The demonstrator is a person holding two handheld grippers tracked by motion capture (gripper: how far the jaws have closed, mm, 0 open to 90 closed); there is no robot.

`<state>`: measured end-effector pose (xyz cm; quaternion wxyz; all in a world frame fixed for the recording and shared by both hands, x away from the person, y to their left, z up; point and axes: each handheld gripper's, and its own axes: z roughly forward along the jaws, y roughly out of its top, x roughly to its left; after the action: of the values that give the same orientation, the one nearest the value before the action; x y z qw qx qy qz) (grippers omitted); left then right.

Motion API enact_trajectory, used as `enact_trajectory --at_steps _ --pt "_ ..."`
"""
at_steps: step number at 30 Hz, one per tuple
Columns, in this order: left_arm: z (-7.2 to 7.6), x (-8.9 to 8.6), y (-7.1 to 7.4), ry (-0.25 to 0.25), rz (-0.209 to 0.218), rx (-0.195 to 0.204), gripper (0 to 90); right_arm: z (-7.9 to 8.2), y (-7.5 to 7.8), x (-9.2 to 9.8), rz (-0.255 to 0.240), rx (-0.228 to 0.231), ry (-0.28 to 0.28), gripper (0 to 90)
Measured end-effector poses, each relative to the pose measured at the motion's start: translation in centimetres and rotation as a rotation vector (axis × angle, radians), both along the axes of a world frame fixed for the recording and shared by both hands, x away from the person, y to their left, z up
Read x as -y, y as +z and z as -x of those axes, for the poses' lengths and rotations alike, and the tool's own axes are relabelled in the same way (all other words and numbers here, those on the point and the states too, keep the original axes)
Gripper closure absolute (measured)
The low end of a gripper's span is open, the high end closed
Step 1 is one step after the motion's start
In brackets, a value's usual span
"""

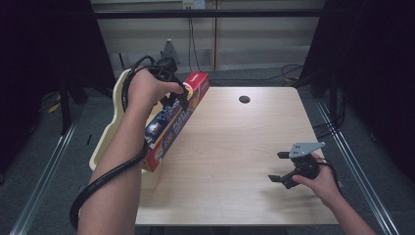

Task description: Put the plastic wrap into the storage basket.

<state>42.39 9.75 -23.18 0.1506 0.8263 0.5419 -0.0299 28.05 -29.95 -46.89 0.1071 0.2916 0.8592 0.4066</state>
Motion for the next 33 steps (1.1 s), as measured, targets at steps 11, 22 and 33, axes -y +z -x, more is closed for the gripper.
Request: enact_trajectory --at_steps 11,22,33 --pt "0.2 -1.3 0.8 0.044 0.000 -0.001 41.3 0.0 0.0 0.0 0.001 0.002 0.002 5.3" --pt "0.4 -2.8 1.4 0.087 0.001 0.006 41.2 0.0 0.0 -0.1 0.001 0.001 -0.004 5.5" --pt "0.6 -4.4 2.0 0.118 -0.013 0.019 41.2 -0.1 0.0 -0.1 0.005 0.002 -0.002 5.5"
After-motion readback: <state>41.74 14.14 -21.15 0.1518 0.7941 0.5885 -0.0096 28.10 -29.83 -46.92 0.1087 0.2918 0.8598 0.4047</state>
